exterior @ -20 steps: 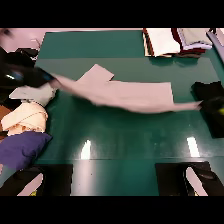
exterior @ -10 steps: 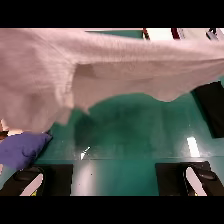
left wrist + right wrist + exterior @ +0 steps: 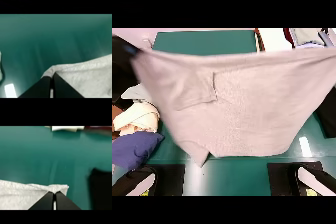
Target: Fold the shirts.
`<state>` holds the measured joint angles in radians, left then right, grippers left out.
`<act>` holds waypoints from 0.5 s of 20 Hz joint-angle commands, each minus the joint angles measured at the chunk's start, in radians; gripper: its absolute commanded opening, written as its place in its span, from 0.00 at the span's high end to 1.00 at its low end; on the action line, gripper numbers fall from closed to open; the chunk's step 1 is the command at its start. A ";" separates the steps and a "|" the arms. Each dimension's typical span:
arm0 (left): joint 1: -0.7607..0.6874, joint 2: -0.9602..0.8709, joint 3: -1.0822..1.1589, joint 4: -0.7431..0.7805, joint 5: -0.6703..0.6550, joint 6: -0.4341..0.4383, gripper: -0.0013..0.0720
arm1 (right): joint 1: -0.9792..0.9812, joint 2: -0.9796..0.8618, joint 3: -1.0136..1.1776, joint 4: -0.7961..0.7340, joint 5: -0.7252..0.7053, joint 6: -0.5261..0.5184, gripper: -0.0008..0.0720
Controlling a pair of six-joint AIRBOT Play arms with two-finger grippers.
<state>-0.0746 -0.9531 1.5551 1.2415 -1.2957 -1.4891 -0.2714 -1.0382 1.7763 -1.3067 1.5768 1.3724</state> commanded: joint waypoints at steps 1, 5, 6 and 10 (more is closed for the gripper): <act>0.000 -0.157 -0.205 0.002 0.087 0.013 0.95 | 0.014 -0.158 -0.204 -0.006 -0.023 0.000 0.97; 0.000 -0.404 -0.236 -0.002 0.278 0.024 0.95 | 0.014 -0.338 -0.369 0.004 -0.182 0.001 0.97; 0.000 -0.447 -0.233 -0.004 0.317 0.024 0.96 | 0.014 -0.379 -0.362 0.010 -0.217 0.001 0.97; 0.001 -0.566 -0.132 -0.008 0.356 0.024 0.96 | 0.014 -0.501 -0.219 0.099 -0.268 0.000 0.97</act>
<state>-0.0750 -1.4300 1.3800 1.2381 -0.9981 -1.4685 -0.2581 -1.4509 1.5021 -1.2629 1.3647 1.3739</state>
